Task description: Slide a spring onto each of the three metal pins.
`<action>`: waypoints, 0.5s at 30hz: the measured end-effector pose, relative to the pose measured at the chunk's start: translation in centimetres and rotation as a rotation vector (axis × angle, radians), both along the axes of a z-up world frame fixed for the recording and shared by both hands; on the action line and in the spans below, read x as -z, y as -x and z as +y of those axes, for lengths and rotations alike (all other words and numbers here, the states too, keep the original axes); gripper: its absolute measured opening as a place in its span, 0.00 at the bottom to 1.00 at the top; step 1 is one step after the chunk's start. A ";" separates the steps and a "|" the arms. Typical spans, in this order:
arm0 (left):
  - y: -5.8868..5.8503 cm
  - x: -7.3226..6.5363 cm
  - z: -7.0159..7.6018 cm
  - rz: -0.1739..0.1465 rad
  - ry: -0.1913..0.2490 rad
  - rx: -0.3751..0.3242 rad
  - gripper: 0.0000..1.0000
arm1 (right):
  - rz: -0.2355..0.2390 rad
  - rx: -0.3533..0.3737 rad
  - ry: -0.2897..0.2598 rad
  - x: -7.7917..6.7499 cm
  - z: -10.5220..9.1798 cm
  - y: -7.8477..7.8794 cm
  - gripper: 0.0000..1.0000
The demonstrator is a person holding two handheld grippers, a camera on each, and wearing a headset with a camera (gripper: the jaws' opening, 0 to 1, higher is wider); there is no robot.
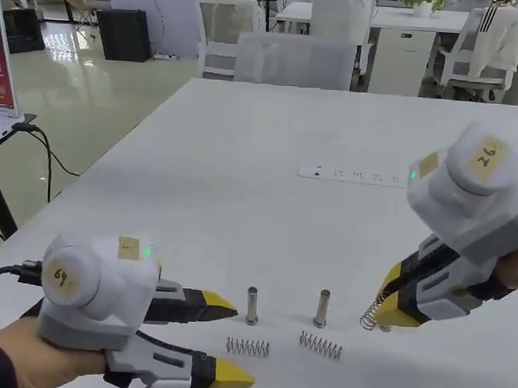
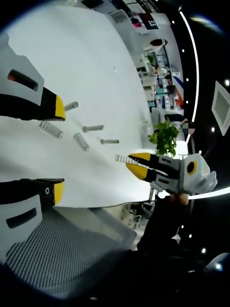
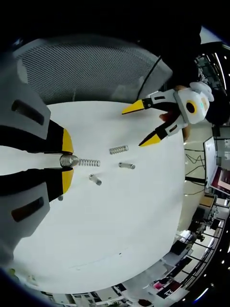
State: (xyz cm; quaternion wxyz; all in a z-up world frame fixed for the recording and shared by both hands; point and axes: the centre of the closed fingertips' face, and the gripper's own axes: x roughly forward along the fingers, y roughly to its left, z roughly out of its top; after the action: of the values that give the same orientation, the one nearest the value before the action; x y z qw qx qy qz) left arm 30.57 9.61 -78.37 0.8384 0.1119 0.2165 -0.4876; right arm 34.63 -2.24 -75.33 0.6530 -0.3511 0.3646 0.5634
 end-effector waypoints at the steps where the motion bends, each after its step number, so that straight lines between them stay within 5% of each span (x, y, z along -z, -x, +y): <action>1: 0.0 0.0 0.1 0.000 0.004 -0.006 0.43 | -0.001 0.003 0.002 0.0 -0.1 -0.1 0.08; 15: 0.4 0.6 0.2 0.015 0.030 -0.062 0.49 | -0.029 0.048 0.048 -1.1 -1.9 -2.9 0.08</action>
State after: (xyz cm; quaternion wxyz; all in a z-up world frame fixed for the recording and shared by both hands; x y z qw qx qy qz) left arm 30.20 9.80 -78.96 0.8530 0.0889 0.2186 -0.4655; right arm 37.51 -4.11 -74.19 0.6628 -0.3662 0.3767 0.5336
